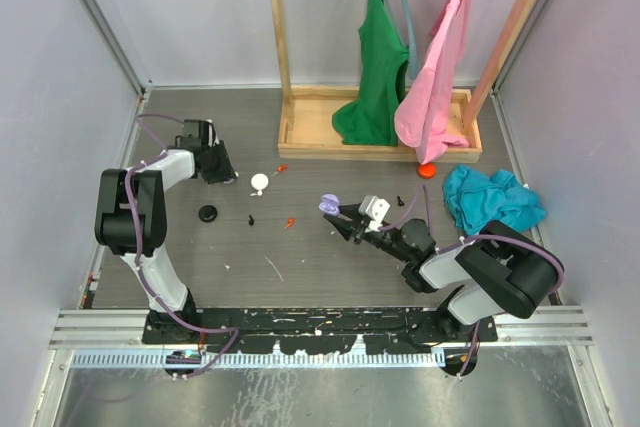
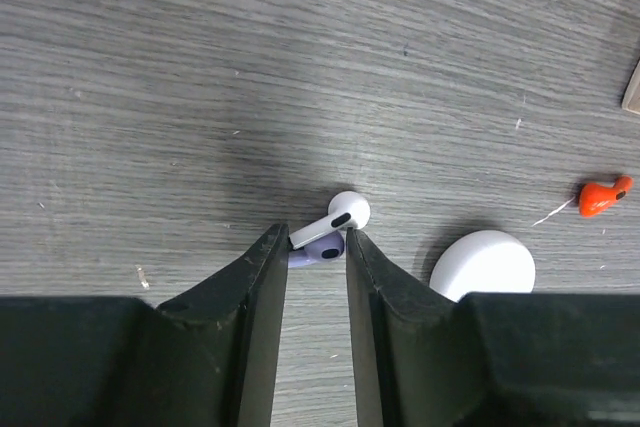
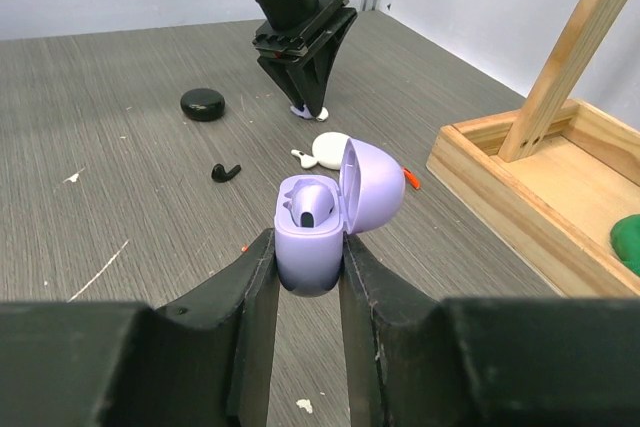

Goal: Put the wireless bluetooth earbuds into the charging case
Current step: Pick up the earbud from the center of the board, then place the earbud in the charging case.

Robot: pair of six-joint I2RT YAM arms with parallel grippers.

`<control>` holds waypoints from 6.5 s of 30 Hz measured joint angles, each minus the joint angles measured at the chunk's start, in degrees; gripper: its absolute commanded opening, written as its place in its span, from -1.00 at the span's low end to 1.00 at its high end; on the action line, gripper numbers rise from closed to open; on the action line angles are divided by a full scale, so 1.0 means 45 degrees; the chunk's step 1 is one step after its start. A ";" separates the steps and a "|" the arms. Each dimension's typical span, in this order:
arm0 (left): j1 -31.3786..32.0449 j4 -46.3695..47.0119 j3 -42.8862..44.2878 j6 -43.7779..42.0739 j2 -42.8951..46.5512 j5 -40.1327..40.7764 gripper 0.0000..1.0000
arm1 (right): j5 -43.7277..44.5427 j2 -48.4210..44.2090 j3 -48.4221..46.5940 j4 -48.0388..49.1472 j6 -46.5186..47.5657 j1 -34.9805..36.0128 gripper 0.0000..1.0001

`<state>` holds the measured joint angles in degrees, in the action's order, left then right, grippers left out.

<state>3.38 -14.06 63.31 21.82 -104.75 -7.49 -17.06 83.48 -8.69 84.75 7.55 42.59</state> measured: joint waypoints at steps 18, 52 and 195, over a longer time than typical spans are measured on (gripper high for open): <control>0.0729 -0.1098 0.0238 -0.0117 0.0053 0.1049 -0.45 | -0.0039 -0.0238 0.0010 -0.0083 -0.0034 0.0000 -0.78; 0.1005 -0.2186 -0.0549 -0.0151 0.0908 0.1282 -0.60 | -0.0374 -0.0248 0.0010 -0.0073 -0.0374 0.0000 -0.77; 0.5265 0.3968 -0.4415 0.2108 0.9811 -0.2472 -0.84 | 0.0005 -0.1107 -0.0831 -0.0427 -0.1297 0.0131 -0.78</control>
<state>27.07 3.79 43.44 31.31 -60.60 -18.61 -17.04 78.50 -12.43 82.83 1.72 43.18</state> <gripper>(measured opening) 0.159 0.329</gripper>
